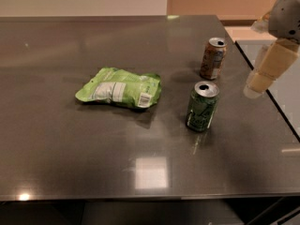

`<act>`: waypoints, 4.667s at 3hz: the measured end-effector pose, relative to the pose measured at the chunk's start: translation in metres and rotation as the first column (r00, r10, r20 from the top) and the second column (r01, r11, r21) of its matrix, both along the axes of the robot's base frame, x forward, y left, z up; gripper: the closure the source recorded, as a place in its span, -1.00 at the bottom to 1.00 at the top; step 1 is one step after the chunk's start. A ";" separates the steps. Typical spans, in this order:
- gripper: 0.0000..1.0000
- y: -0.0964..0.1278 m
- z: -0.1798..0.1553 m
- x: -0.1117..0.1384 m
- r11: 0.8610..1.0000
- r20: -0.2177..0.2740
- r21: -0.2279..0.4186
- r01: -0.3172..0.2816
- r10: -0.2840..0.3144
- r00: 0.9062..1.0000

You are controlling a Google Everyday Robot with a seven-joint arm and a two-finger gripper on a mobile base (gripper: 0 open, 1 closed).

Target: Move orange can near green rice chip bag

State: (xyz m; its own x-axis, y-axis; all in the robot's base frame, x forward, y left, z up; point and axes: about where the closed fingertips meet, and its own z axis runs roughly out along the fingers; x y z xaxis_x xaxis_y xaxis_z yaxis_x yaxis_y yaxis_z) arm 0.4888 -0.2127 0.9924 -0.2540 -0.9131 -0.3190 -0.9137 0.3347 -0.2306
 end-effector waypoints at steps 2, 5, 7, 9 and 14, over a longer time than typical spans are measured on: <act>-1.00 0.000 -0.007 0.093 0.977 0.016 0.162 0.137 -0.141 0.990; -1.00 0.000 -0.060 0.186 0.919 -0.015 0.234 0.318 -0.324 0.946; -1.00 -0.013 -0.089 0.199 0.899 -0.059 0.223 0.376 -0.373 0.926; -0.17 -0.006 -0.098 0.205 0.892 -0.085 0.242 0.382 -0.373 0.924; 1.00 0.126 -0.045 0.134 0.946 -0.018 0.318 -0.060 0.070 0.997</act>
Offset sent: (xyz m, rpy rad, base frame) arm 0.1532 0.0031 -0.0181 0.2612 -0.0388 -0.2341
